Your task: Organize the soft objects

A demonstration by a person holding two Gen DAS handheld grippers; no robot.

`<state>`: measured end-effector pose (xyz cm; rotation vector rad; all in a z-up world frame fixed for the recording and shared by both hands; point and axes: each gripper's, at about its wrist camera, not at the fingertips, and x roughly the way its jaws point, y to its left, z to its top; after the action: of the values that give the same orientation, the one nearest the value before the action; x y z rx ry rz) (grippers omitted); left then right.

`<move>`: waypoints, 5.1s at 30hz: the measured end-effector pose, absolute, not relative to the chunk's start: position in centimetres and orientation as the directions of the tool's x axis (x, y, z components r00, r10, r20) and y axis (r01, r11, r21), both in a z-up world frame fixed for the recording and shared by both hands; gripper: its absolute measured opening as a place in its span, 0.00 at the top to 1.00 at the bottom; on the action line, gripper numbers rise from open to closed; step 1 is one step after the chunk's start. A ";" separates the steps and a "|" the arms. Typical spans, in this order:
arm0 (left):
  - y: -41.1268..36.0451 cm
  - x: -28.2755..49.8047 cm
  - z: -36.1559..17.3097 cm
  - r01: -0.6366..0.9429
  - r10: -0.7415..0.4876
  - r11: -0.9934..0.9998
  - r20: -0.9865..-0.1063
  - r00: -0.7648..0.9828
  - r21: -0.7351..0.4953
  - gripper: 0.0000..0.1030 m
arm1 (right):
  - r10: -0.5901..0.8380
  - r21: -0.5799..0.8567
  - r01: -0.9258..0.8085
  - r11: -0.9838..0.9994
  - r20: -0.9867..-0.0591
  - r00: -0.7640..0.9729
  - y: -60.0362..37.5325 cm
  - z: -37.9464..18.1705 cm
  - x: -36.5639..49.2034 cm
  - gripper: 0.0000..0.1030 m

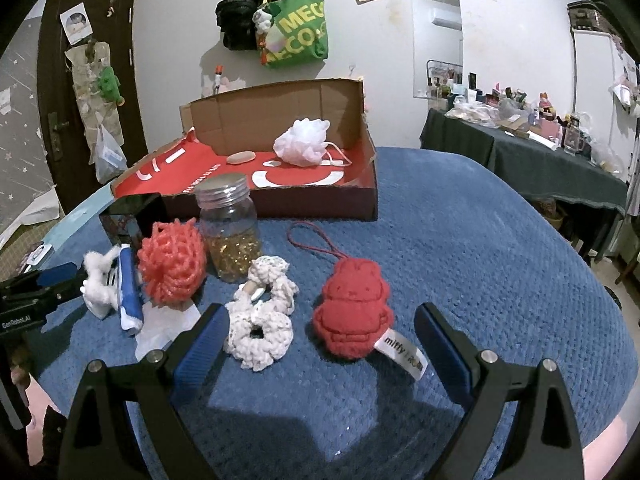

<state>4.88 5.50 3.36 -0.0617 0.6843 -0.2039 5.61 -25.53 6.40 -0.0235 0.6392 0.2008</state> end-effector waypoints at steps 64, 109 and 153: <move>-0.2 5.0 6.6 0.401 -0.435 0.895 -0.587 0.683 -0.197 0.72 | 0.339 0.121 -0.325 0.938 -0.525 0.781 -21.0 7.8 5.2 0.59; 7.3 17.0 8.1 0.403 -0.337 0.911 -0.719 0.608 -0.087 0.72 | 0.339 0.058 -0.373 0.926 -0.565 0.752 -24.6 10.3 16.3 0.59; 3.6 29.5 5.4 0.414 -0.246 0.909 -0.857 0.453 -0.042 0.72 | 0.125 -0.141 -0.393 0.909 -0.807 0.577 -17.9 6.7 30.1 0.59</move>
<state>29.45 3.64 5.40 0.1827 1.0231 -0.4101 30.13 -17.93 6.68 -0.3217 0.9087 0.3092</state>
